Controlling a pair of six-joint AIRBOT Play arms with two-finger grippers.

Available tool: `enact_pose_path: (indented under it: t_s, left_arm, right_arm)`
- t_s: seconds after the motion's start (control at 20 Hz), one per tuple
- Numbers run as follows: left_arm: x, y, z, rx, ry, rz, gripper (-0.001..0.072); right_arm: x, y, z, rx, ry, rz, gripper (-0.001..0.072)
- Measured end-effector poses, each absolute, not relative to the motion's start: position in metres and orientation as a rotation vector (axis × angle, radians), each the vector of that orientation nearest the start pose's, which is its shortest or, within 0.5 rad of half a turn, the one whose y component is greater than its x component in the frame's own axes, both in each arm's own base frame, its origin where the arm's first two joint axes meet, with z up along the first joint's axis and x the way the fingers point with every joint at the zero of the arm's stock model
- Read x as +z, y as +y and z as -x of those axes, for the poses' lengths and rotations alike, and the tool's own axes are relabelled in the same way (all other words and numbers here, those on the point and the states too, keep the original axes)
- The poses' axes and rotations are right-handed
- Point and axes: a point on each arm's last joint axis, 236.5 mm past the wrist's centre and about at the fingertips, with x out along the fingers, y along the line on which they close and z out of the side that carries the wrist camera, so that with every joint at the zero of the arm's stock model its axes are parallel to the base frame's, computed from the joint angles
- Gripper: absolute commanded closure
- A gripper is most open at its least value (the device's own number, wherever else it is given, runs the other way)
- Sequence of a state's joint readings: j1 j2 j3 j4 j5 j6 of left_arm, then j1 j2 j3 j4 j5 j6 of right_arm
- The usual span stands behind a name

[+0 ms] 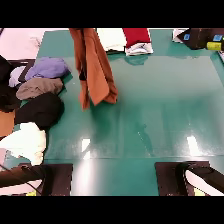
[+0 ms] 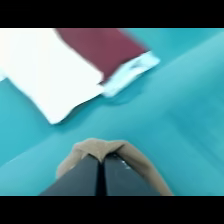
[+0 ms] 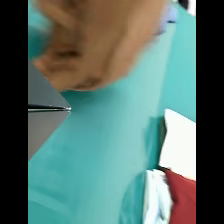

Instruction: Fold the shirts.

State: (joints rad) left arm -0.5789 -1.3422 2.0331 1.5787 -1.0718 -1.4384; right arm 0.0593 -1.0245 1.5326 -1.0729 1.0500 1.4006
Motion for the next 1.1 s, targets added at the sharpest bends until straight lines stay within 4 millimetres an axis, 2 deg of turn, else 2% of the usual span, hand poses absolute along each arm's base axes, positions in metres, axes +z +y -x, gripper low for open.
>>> enact_pose_path:
  t_s: [0.15, 0.2, 0.25, 0.3, 0.4, 0.45, 0.55, 0.7, 0.85, 0.9, 1.0, 1.1]
  left_arm:
    - [0.327, -0.310, -0.374, -0.705, 0.403, -0.303, 0.0682]
    - [0.309, -0.326, -0.364, -0.748, 0.436, -0.317, 0.0457]
    - [0.287, -0.343, -0.355, -0.793, 0.480, -0.331, 0.0140]
    - [0.269, -0.357, -0.347, -0.831, 0.514, -0.340, 0.0090]
    - [0.240, -0.375, -0.337, -0.882, 0.569, -0.344, 0.0096]
    - [0.230, -0.377, -0.337, -0.883, 0.587, -0.353, 0.0096]
    - [0.222, -0.366, -0.352, -0.847, 0.605, -0.347, 0.0096]
    - [0.196, -0.313, -0.397, -0.693, 0.700, -0.294, 0.0097]
    - [0.139, -0.257, -0.435, -0.553, 0.873, -0.212, 0.0097]
    - [0.116, -0.246, -0.441, -0.525, 0.937, -0.189, 0.0097]
    - [0.067, -0.233, -0.447, -0.493, 1.060, -0.155, 0.0097]
    - [0.024, -0.230, -0.448, -0.483, 1.162, -0.124, 0.0097]
  right_arm:
    - [0.314, 0.119, -0.394, 0.447, 0.489, -0.185, 0.0687]
    - [0.315, 0.118, -0.394, 0.446, 0.487, -0.186, 0.0687]
    - [0.317, 0.118, -0.394, 0.445, 0.484, -0.187, 0.0687]
    - [0.317, 0.118, -0.394, 0.444, 0.483, -0.188, 0.0687]
    - [0.318, 0.117, -0.394, 0.443, 0.482, -0.189, 0.0687]
    - [0.318, 0.117, -0.394, 0.443, 0.482, -0.190, 0.0687]
    - [0.318, 0.117, -0.394, 0.442, 0.482, -0.191, 0.0687]
    - [0.316, 0.118, -0.393, 0.445, 0.491, -0.191, 0.0687]
    - [0.313, 0.118, -0.391, 0.448, 0.504, -0.189, 0.0687]
    - [0.312, 0.118, -0.391, 0.448, 0.507, -0.189, 0.0687]
    - [0.310, 0.119, -0.391, 0.449, 0.514, -0.188, 0.0687]
    - [0.305, 0.119, -0.393, 0.450, 0.532, -0.189, 0.0687]
